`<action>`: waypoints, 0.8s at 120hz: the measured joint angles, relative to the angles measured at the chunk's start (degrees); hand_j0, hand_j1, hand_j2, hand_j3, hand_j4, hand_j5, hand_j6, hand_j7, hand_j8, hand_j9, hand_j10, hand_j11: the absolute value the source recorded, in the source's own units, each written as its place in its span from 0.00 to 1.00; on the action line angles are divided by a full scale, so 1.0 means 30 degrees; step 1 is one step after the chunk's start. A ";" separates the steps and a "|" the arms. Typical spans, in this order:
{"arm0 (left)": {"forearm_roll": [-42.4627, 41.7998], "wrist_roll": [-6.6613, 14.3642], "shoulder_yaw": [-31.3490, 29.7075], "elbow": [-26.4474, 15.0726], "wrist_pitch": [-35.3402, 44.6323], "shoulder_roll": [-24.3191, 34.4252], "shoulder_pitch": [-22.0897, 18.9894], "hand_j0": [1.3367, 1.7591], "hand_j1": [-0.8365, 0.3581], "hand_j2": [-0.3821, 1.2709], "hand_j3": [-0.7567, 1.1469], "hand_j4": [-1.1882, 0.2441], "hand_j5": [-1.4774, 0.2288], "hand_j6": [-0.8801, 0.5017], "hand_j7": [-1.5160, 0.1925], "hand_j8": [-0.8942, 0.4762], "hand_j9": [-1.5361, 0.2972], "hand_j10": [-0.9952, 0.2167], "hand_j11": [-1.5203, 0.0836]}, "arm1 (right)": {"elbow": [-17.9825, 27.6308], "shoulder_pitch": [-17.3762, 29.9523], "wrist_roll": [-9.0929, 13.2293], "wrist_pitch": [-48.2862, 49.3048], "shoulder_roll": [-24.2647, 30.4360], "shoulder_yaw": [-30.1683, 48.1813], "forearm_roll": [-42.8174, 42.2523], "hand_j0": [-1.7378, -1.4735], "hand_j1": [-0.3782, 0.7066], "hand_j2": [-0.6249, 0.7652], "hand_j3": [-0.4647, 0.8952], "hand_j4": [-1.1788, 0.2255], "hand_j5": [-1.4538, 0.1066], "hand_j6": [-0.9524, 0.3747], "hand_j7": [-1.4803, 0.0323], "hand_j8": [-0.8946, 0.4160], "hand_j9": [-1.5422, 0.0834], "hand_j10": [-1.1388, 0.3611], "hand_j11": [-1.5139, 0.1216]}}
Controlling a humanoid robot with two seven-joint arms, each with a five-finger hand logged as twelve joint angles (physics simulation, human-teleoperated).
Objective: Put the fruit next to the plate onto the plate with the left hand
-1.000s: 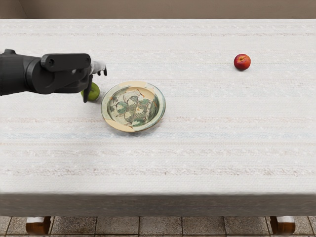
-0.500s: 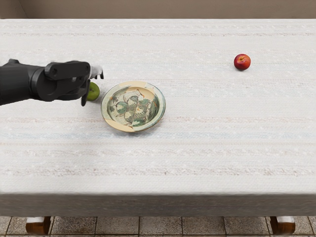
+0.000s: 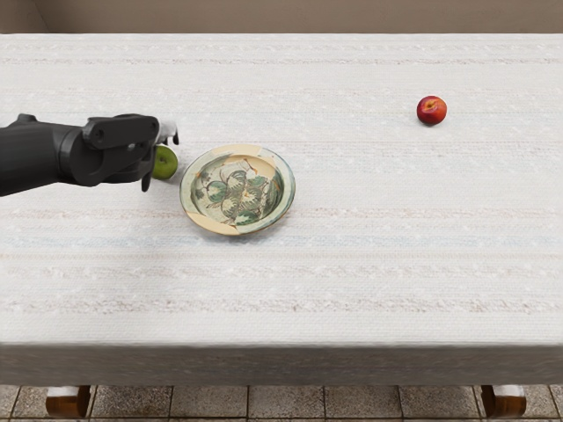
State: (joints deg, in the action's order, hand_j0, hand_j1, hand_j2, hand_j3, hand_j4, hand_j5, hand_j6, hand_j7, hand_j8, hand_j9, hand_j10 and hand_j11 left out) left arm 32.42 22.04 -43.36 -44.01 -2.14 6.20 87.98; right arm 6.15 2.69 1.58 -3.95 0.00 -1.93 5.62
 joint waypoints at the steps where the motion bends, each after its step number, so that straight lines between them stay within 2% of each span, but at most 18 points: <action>1: 0.0000 -0.0002 0.0001 0.0008 0.0001 -0.0034 -0.0014 0.76 0.73 0.26 0.40 0.65 0.67 0.45 0.69 0.46 0.65 0.60 0.74 | 0.0000 -0.0001 0.0000 0.0000 0.0000 0.0000 0.0000 0.30 0.06 0.44 0.34 0.82 0.90 0.69 0.95 0.66 0.92 0.74 0.90; 46: -0.0316 -0.0036 0.0112 0.0231 -0.0046 -0.0258 -0.0261 0.76 0.60 0.28 0.40 0.54 0.57 0.37 0.59 0.39 0.55 0.49 0.62 | 0.0000 0.0001 0.0000 0.0000 0.0000 0.0000 0.0000 0.30 0.06 0.44 0.34 0.82 0.90 0.69 0.95 0.66 0.92 0.74 0.90; 64: -0.0359 -0.0282 0.0100 0.0419 -0.0010 -0.0278 -0.0393 0.76 0.54 0.28 0.40 0.50 0.53 0.32 0.55 0.34 0.51 0.44 0.58 | 0.0000 0.0003 0.0000 0.0001 0.0000 0.0000 0.0000 0.30 0.06 0.44 0.34 0.82 0.90 0.69 0.95 0.66 0.92 0.74 0.90; 79: -0.0410 -0.0364 0.0104 0.0630 0.0019 -0.0280 -0.0473 0.76 0.53 0.35 0.40 0.48 0.49 0.32 0.51 0.33 0.48 0.41 0.54 | 0.0000 -0.0002 0.0000 0.0000 0.0000 0.0000 0.0000 0.30 0.06 0.44 0.34 0.82 0.90 0.69 0.95 0.66 0.92 0.74 0.90; 96: -0.0349 -0.0507 0.0098 0.0966 0.0051 -0.0427 -0.0720 0.76 0.52 0.37 0.40 0.45 0.47 0.32 0.49 0.33 0.46 0.38 0.51 | 0.0000 -0.0003 0.0000 0.0000 0.0000 0.0000 0.0000 0.30 0.06 0.44 0.34 0.82 0.90 0.69 0.95 0.66 0.92 0.74 0.90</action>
State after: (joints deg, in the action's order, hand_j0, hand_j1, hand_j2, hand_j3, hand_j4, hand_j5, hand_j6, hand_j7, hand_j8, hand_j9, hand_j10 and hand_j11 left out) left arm 31.37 20.52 -43.07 -41.11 -1.99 4.92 85.82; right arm 6.15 2.68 1.58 -3.95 0.00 -1.93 5.63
